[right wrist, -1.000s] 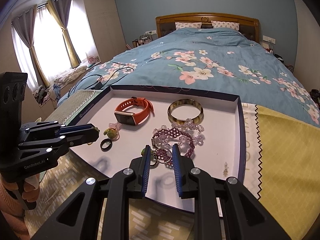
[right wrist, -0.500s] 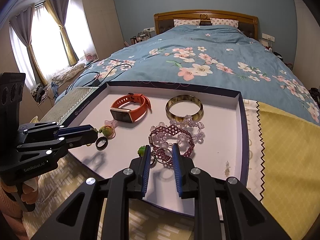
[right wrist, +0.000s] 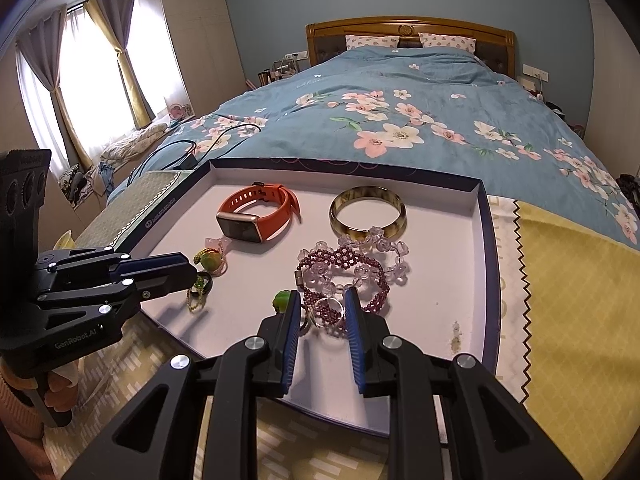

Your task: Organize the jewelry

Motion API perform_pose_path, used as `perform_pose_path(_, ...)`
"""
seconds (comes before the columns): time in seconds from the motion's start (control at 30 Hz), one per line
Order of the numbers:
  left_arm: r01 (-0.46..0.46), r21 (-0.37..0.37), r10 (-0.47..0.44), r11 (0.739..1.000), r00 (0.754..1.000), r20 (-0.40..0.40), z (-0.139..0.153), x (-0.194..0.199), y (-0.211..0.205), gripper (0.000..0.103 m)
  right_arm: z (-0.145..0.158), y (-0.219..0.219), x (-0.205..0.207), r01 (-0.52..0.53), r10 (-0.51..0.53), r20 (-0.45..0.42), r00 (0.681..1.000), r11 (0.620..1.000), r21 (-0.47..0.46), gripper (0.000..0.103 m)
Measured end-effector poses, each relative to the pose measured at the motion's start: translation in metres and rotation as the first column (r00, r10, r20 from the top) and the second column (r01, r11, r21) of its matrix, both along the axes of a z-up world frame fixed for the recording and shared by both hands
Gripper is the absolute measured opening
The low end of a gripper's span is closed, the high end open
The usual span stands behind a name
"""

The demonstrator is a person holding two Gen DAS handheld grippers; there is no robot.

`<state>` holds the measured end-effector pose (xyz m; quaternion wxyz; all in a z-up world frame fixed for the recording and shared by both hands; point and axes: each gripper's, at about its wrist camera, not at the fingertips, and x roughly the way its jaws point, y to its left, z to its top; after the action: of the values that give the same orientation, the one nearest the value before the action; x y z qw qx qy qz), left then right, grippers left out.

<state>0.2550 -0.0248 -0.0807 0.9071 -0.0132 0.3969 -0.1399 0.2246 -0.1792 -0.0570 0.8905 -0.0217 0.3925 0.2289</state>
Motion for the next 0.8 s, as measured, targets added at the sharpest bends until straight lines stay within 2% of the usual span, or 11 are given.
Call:
perform_pose_path(0.13,-0.005,0.001,0.005,1.000,1.000,0.002,-0.001,-0.001,0.001,0.025,-0.001,-0.002,0.000,0.009,-0.009,0.004,1.000,1.000,0.003,0.023)
perform_pose_path(0.4,-0.025,-0.006,0.025,1.000,0.999,0.035,0.006,-0.010,0.006,0.043,0.003,-0.007,-0.008,0.017,-0.018,0.020,1.000,1.000,0.022,0.045)
perform_pose_path(0.43,-0.028,-0.005,0.028,1.000,0.999,0.040,0.007,-0.012,0.006,0.050,0.004,-0.008,-0.010,0.020,-0.021,0.022,1.000,0.999,0.024,0.049)
perform_pose_path(0.47,-0.034,0.000,0.034,0.999,0.998,0.051,0.010,-0.015,0.007,0.057,0.005,-0.009,-0.012,0.024,-0.025,0.028,0.999,0.999,0.029,0.057)
perform_pose_path(0.5,-0.036,0.005,0.036,0.999,0.997,0.063,0.012,-0.018,0.007,0.060,0.007,-0.010,-0.015,0.029,-0.030,0.036,0.999,0.999,0.033,0.062)
perform_pose_path(0.57,-0.043,0.012,0.042,0.999,0.996,0.084,0.018,-0.026,0.008,0.078,0.011,-0.012,-0.020,0.037,-0.039,0.049,0.998,0.999,0.039,0.066)
perform_pose_path(0.63,-0.051,0.016,0.049,0.999,0.993,0.111,0.024,-0.035,0.010,0.081,0.015,-0.014,-0.027,0.046,-0.049,0.066,0.997,0.998,0.045,0.075)
perform_pose_path(0.67,-0.055,0.020,0.052,0.998,0.991,0.122,0.028,-0.040,0.011,0.086,0.017,-0.015,-0.031,0.055,-0.059,0.078,0.995,0.997,0.046,0.081)
perform_pose_path(0.73,-0.077,0.020,0.073,0.997,0.985,0.155,0.035,-0.050,0.015,0.097,0.023,-0.018,-0.042,0.069,-0.074,0.107,0.991,0.996,0.050,0.084)
perform_pose_path(0.8,-0.105,0.010,0.101,0.994,0.975,0.199,0.044,-0.064,0.019,0.097,0.027,-0.020,-0.049,0.086,-0.092,0.132,0.987,0.995,0.050,0.092)
